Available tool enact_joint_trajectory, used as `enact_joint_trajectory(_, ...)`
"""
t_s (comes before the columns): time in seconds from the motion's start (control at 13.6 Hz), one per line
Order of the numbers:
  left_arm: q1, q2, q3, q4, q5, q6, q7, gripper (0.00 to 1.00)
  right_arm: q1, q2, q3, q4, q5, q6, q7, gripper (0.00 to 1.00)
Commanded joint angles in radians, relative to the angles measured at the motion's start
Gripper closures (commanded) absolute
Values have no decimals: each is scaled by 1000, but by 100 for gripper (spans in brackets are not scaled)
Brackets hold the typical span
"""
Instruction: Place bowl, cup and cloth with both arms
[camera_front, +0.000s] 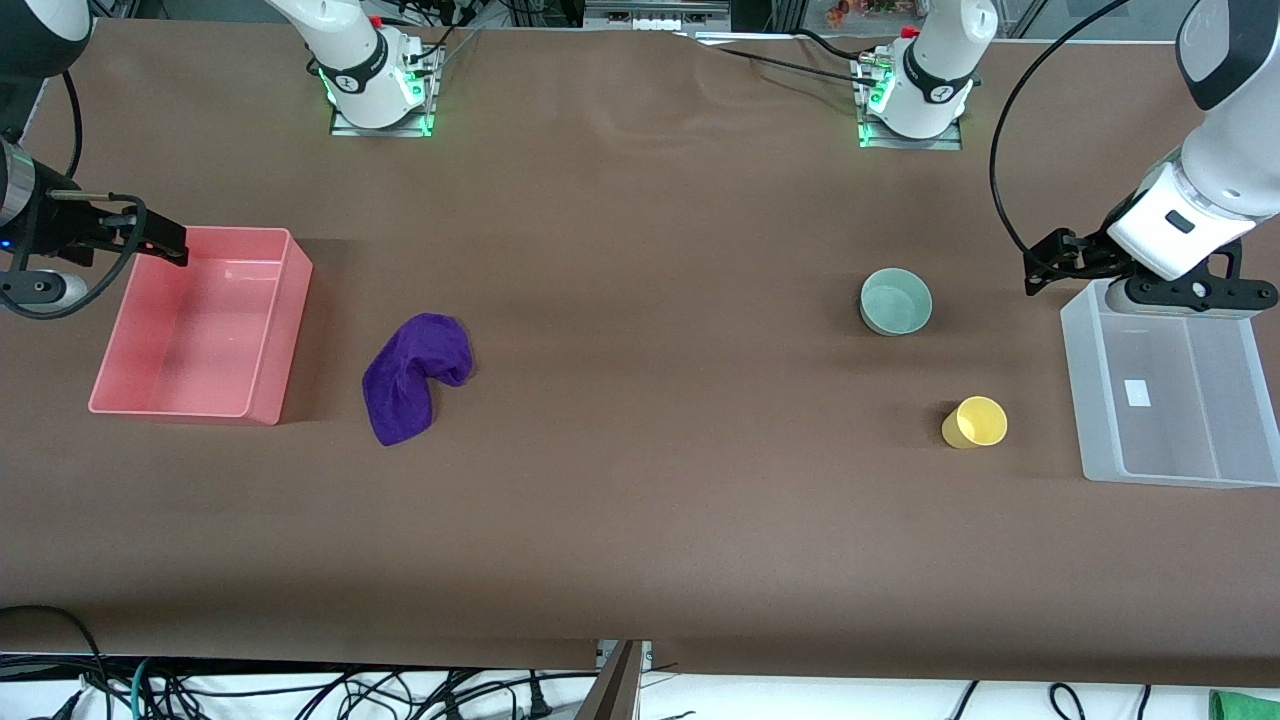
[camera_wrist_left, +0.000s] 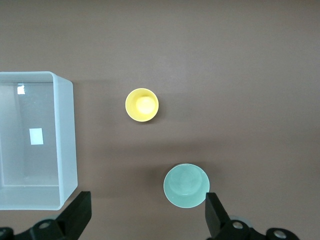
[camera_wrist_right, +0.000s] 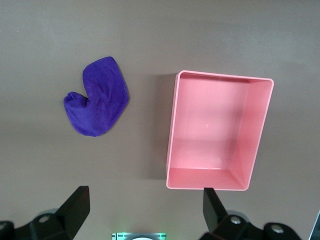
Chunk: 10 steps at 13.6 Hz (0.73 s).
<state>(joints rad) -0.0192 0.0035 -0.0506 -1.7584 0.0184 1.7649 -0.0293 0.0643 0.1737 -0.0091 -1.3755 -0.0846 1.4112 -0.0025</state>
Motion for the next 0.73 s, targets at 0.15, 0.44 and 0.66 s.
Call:
enact_joint_trajectory(0.15, 4, 20, -3, 34, -18, -27, 26, 0, -8, 0, 3, 12, 16, -9, -13, 0)
enact_joint_trajectory(0.44, 4, 24, -3, 34, -17, -25, 28, 0, -9, 0, 3, 12, 14, -9, -13, 0)
enact_joint_trajectory(0.66, -1, 33, -3, 36, -15, -21, 28, 0, -9, 0, 1, 12, 14, -8, -13, 0)
